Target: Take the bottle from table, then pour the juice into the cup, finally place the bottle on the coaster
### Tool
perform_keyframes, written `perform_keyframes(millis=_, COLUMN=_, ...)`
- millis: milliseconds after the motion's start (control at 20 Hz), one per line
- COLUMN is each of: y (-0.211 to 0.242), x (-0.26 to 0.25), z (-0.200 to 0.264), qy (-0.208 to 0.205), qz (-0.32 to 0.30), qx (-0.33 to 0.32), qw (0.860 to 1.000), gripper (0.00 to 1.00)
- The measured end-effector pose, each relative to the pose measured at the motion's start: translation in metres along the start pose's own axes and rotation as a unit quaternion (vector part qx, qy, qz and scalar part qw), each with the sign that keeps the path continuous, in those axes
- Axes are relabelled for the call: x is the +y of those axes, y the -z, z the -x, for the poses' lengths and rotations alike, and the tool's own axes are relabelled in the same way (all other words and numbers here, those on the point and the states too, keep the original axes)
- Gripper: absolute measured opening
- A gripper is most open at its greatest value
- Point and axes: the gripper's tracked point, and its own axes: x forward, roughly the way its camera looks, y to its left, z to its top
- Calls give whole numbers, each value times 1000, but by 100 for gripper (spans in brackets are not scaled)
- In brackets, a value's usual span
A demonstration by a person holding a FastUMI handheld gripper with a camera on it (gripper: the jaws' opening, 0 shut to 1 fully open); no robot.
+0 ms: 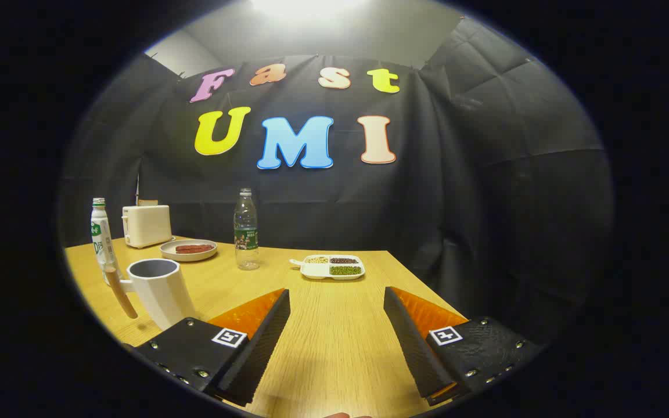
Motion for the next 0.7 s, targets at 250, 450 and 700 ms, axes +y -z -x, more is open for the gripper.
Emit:
perform_keyframes(millis=250, y=-40, x=7, z=-22, qy=1, qz=-16, qx=-42, qw=999, gripper=98)
perform_keyframes(millis=450, y=-85, x=13, z=-7, qy=34, qz=2, qx=-49, qw=998, gripper=99)
perform_keyframes(millis=700, y=-137, x=45, z=50, qy=88, qz=-6, qx=-44, qw=995, gripper=98)
